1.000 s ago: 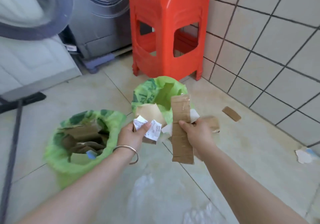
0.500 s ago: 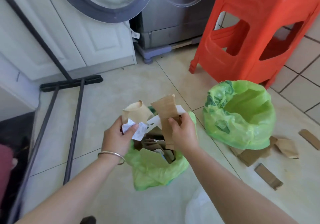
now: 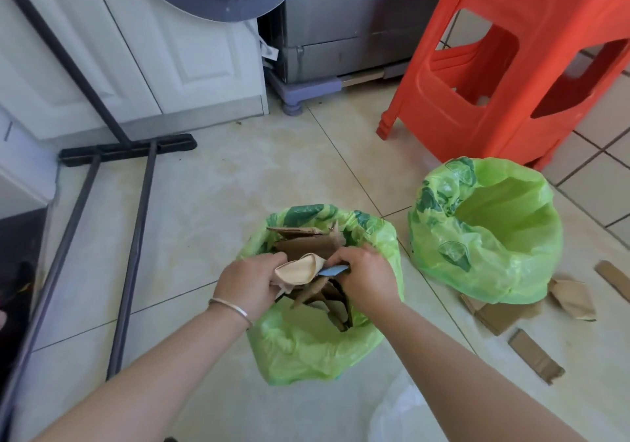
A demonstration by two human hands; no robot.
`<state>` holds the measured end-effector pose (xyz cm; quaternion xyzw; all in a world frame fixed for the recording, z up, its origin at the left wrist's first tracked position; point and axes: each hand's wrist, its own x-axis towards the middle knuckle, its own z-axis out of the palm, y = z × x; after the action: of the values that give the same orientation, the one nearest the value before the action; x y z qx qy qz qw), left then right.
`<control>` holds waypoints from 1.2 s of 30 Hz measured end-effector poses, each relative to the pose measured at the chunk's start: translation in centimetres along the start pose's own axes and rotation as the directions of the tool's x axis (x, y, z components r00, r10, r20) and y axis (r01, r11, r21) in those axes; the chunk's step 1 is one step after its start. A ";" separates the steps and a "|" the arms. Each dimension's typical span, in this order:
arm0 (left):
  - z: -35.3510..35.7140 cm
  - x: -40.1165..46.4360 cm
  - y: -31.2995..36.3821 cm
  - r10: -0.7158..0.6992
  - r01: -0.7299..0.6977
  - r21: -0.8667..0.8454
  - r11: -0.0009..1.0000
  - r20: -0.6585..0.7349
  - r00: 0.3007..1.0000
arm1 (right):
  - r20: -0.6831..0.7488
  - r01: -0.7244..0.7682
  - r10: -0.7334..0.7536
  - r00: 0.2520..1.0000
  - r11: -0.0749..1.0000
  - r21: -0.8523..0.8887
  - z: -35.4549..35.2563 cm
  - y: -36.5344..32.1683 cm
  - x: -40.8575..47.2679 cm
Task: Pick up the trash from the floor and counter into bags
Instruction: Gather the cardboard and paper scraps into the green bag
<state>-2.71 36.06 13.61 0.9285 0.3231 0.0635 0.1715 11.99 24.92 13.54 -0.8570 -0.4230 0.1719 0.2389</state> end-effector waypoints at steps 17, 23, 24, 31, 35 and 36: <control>1.8 4.8 1.9 -0.174 0.027 0.310 0.950 0.454 0.874 | 0.234 -0.039 0.111 0.966 0.956 -0.292 1.3 -0.7 1.4; -2.9 4.2 4.3 -0.089 0.059 0.107 0.992 0.303 0.949 | 0.146 -0.001 0.026 0.989 0.985 -0.170 -0.8 0.1 -0.4; -3.3 4.0 5.5 -0.051 0.030 0.094 0.995 0.236 0.970 | 0.102 0.008 0.006 0.995 0.991 -0.132 -1.5 0.5 -0.9; 0.3 2.9 16.6 0.231 -0.237 0.025 0.971 0.134 0.964 | -0.227 -0.047 0.071 0.971 0.993 0.110 -6.7 6.1 -5.2; 4.6 2.4 22.6 0.276 -0.262 -0.097 0.960 0.182 0.944 | -0.246 -0.156 0.172 0.954 0.984 0.083 -9.8 12.5 -8.4; 5.9 2.2 24.2 0.278 -0.258 -0.119 0.959 0.201 0.939 | -0.252 -0.195 0.211 0.944 0.977 0.088 -10.5 14.2 -9.3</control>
<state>14.36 18.06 16.84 0.9565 0.1699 -0.0003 0.2371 20.89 7.11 15.21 -0.9033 -0.2919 0.0948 0.2998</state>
